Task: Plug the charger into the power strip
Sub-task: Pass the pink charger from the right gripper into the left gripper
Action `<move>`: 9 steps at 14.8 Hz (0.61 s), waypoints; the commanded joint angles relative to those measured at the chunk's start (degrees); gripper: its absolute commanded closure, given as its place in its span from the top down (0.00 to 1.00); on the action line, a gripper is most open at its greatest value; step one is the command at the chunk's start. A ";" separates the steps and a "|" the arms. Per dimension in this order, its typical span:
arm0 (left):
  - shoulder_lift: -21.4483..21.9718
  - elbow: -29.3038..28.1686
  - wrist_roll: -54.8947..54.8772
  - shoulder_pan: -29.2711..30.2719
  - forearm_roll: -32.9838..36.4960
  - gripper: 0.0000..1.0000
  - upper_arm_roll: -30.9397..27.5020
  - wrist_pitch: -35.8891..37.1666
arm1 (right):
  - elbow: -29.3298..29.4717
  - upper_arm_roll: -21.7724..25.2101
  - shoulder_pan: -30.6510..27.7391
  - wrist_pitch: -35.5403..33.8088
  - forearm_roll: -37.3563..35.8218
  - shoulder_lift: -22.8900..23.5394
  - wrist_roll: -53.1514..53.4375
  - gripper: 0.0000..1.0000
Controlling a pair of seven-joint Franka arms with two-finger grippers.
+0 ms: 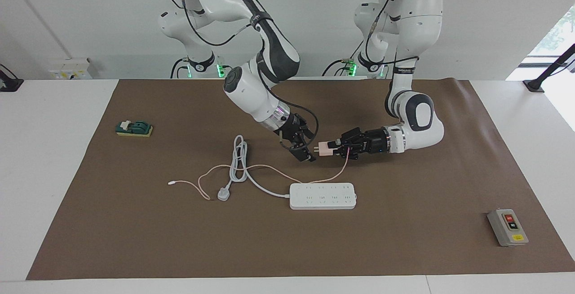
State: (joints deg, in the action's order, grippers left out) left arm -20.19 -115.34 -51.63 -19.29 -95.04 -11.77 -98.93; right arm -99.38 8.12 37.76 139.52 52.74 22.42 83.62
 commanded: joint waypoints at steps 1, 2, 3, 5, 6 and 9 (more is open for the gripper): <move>8.14 -0.59 10.63 -0.66 7.12 0.00 -0.62 -3.37 | -2.47 0.67 -2.23 -1.80 -0.88 -2.46 -8.09 1.00; 9.55 0.11 13.98 -0.49 10.63 0.00 -0.71 -3.55 | -3.27 0.67 -3.64 -2.41 -1.50 -3.52 -11.08 1.00; 11.04 0.38 17.06 0.73 13.80 0.00 -0.71 -3.72 | -3.88 0.76 -5.13 -4.50 -2.81 -4.66 -13.46 1.00; 13.33 1.00 20.76 3.45 21.17 0.00 -0.71 -3.55 | -3.80 0.76 -8.47 -9.77 -10.68 -7.03 -16.81 1.00; 14.04 2.56 23.04 5.03 25.82 0.00 -0.71 -3.03 | -3.80 0.76 -9.79 -12.76 -15.87 -8.52 -18.56 1.00; 15.45 6.26 28.33 9.00 40.68 0.00 -0.71 -0.83 | -3.63 0.76 -13.31 -19.18 -23.81 -11.52 -24.89 1.00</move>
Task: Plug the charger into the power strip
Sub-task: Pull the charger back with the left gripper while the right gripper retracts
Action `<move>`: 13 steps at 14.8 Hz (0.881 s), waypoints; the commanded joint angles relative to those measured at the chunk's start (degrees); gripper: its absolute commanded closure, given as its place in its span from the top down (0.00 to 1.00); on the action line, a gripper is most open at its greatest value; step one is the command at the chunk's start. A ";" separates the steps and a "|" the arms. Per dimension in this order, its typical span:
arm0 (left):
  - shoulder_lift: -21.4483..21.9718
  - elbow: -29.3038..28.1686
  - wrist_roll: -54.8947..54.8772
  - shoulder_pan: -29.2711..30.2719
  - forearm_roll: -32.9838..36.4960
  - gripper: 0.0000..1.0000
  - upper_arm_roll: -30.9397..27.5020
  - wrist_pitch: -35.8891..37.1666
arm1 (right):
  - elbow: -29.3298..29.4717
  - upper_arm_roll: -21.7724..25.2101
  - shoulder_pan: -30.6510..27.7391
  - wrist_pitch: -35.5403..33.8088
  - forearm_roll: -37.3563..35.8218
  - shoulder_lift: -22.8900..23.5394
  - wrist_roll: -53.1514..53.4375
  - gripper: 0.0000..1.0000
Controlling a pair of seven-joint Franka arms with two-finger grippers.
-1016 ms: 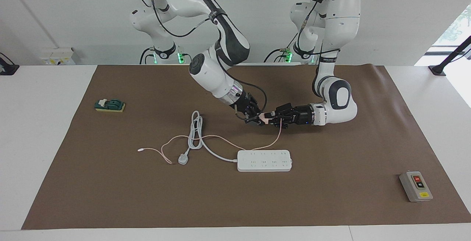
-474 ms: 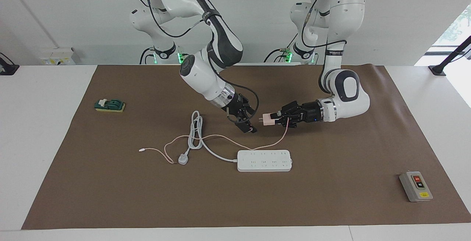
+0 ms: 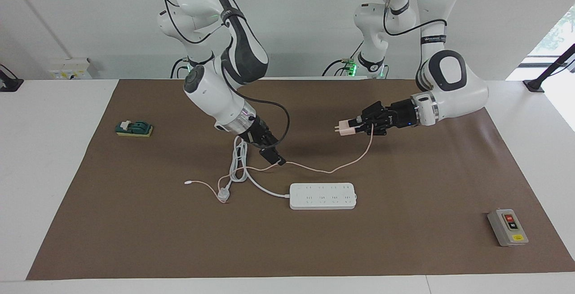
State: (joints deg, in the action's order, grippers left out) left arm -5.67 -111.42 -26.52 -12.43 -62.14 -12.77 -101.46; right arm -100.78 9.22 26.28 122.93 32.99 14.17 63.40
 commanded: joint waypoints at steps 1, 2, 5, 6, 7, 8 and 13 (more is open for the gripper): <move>1.27 3.48 4.19 3.28 12.78 0.00 0.28 1.96 | -2.05 -0.34 -3.67 -5.13 -5.21 -3.88 -8.00 1.00; 1.54 4.27 6.37 4.51 16.83 0.00 0.28 2.49 | -1.79 -0.34 -5.25 -7.59 -6.52 -4.41 -12.04 1.00; 1.01 11.37 12.26 6.71 31.06 0.00 0.28 8.54 | -0.39 -0.34 -11.14 -14.72 -12.75 -7.04 -25.48 1.00; 0.66 14.79 14.46 6.54 37.20 0.00 0.37 10.56 | -0.38 -0.51 -12.12 -16.48 -15.99 -8.45 -28.66 1.00; 0.14 18.13 15.44 6.37 42.92 0.00 0.55 14.32 | -0.38 -0.43 -12.30 -17.54 -18.81 -9.85 -31.73 1.00; -0.74 20.60 16.58 6.10 46.19 0.00 0.55 17.32 | -0.56 -0.52 -12.30 -18.51 -21.54 -11.00 -34.11 1.00; 0.22 22.82 17.03 5.93 54.48 0.00 0.99 20.07 | 0.84 -1.48 -16.25 -27.12 -29.03 -15.05 -49.66 1.00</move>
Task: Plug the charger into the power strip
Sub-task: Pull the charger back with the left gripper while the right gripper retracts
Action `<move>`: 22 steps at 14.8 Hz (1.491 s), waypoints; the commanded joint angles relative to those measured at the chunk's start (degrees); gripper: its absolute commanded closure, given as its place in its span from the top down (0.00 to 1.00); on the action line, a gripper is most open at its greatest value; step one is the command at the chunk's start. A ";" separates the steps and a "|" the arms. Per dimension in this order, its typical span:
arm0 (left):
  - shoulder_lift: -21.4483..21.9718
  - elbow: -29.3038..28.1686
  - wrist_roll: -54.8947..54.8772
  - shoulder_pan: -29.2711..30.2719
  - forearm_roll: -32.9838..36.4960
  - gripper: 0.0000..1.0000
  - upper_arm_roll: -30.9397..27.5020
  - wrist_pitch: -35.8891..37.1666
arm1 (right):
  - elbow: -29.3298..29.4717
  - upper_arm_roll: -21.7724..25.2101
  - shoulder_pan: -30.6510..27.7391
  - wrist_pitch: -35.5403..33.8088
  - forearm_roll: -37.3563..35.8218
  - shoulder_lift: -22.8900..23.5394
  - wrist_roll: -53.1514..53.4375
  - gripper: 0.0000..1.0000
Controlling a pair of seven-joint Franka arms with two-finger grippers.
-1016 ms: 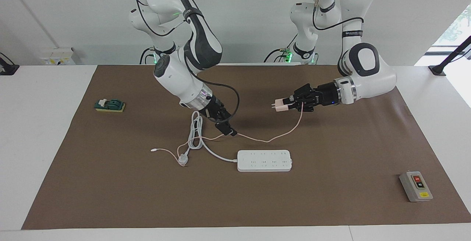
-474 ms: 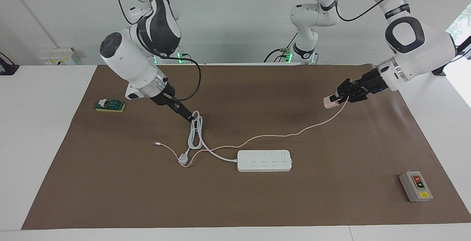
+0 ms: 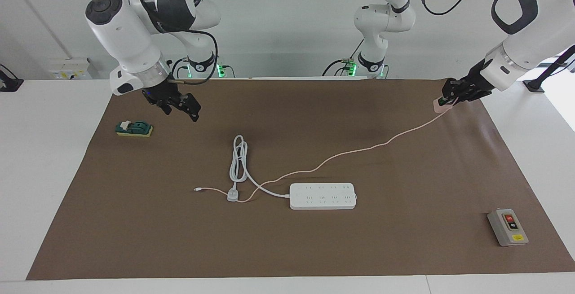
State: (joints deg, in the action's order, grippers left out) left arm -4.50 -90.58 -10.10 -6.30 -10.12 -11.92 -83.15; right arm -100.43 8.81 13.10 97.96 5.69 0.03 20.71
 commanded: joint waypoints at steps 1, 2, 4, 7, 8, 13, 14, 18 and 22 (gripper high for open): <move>-0.86 1.99 0.61 -0.11 2.56 0.00 -0.12 1.85 | 2.59 -1.07 -3.61 -3.81 -2.35 -0.74 -8.57 1.00; -0.17 1.99 0.44 0.32 2.56 0.00 -0.30 1.59 | 3.04 -1.07 -3.61 -4.44 -4.09 -0.82 -8.84 1.00; 0.72 1.90 1.22 -0.28 3.09 0.00 -0.04 1.49 | 2.26 -1.07 -3.70 -3.83 -5.26 -0.91 -12.07 1.00; 0.63 1.90 17.85 -1.95 4.41 0.00 0.49 3.33 | 2.00 -0.64 -4.40 -1.38 -6.83 -0.03 -18.22 1.00; 1.07 1.81 20.88 -2.39 4.32 0.00 0.58 3.69 | 0.86 -0.29 -4.66 -0.93 -7.10 -0.20 -20.86 1.00; 1.16 2.07 28.09 -5.39 5.46 0.00 0.41 3.78 | 0.94 0.94 -4.67 -1.37 -6.31 -0.38 -16.41 1.00; 1.33 2.08 30.64 -5.30 5.73 0.00 0.49 3.69 | 1.46 1.91 -4.67 -2.59 -6.05 -0.30 -16.40 1.00; 0.63 3.13 45.93 -8.54 5.81 0.00 1.81 -1.83 | 4.01 2.27 -5.10 -6.29 -6.22 -1.00 -19.02 1.00; -1.64 3.31 62.71 -14.60 5.29 0.00 1.90 -5.78 | 5.24 3.32 -5.37 -6.55 -5.69 -1.08 -22.29 1.00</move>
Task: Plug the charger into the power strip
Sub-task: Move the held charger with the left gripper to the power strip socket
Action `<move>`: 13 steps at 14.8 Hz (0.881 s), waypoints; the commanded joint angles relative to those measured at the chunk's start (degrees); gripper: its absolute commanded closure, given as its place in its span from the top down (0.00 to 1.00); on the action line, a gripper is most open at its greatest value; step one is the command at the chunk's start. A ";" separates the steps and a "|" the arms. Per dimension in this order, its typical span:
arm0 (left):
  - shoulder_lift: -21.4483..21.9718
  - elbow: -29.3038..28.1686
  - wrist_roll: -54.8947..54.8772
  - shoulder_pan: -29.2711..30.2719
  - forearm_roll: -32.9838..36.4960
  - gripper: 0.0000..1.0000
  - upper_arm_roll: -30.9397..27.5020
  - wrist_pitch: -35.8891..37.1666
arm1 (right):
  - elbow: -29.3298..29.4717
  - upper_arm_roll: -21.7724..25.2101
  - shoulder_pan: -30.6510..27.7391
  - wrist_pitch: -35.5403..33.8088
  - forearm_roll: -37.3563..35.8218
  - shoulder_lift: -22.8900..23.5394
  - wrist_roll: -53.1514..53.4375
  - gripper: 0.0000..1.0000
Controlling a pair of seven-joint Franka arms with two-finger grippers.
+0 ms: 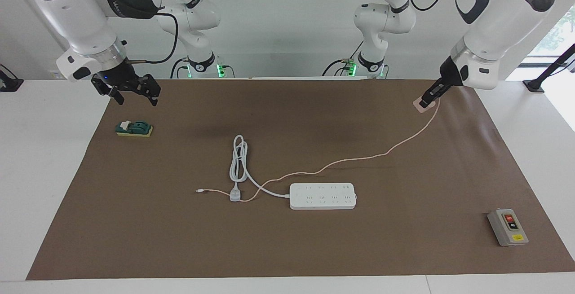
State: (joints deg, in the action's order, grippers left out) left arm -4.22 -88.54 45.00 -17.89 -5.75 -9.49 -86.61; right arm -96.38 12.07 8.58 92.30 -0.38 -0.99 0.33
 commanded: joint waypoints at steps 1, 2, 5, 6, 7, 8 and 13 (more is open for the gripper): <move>-2.54 1.26 12.52 -4.24 0.74 0.00 -0.53 -3.99 | 0.93 0.06 -0.93 -0.90 0.47 -0.16 -1.91 1.00; -3.51 1.26 17.27 -5.21 0.74 0.00 -0.53 -5.83 | 1.10 0.06 -0.84 -0.72 0.56 -0.16 -1.82 1.00; -5.18 1.26 32.29 -7.33 0.47 0.00 -0.44 -10.23 | 1.98 -0.38 -0.84 -0.98 0.65 -0.16 -1.47 1.00; -5.54 1.26 36.52 -7.51 0.39 0.00 -0.44 -11.64 | 1.90 -0.29 -0.84 -1.16 0.65 -0.16 -1.47 1.00; -6.06 1.26 39.09 -7.60 0.56 0.00 -0.35 -12.87 | 1.81 -0.12 -0.84 -1.77 0.65 -0.16 -1.47 1.00; -6.68 1.26 40.16 -7.68 0.56 0.00 -0.44 -13.49 | 1.72 -0.12 -0.84 -2.12 0.47 -0.16 -1.47 1.00; -14.48 4.85 47.97 -9.70 1.26 0.00 -0.61 -15.16 | 1.72 -0.29 -0.93 -2.21 0.47 -0.16 -1.56 1.00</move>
State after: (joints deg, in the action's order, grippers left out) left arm -13.45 -88.25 87.82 -25.35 -5.74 -9.23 -100.57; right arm -95.09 12.33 8.57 91.06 -0.36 -1.03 -0.02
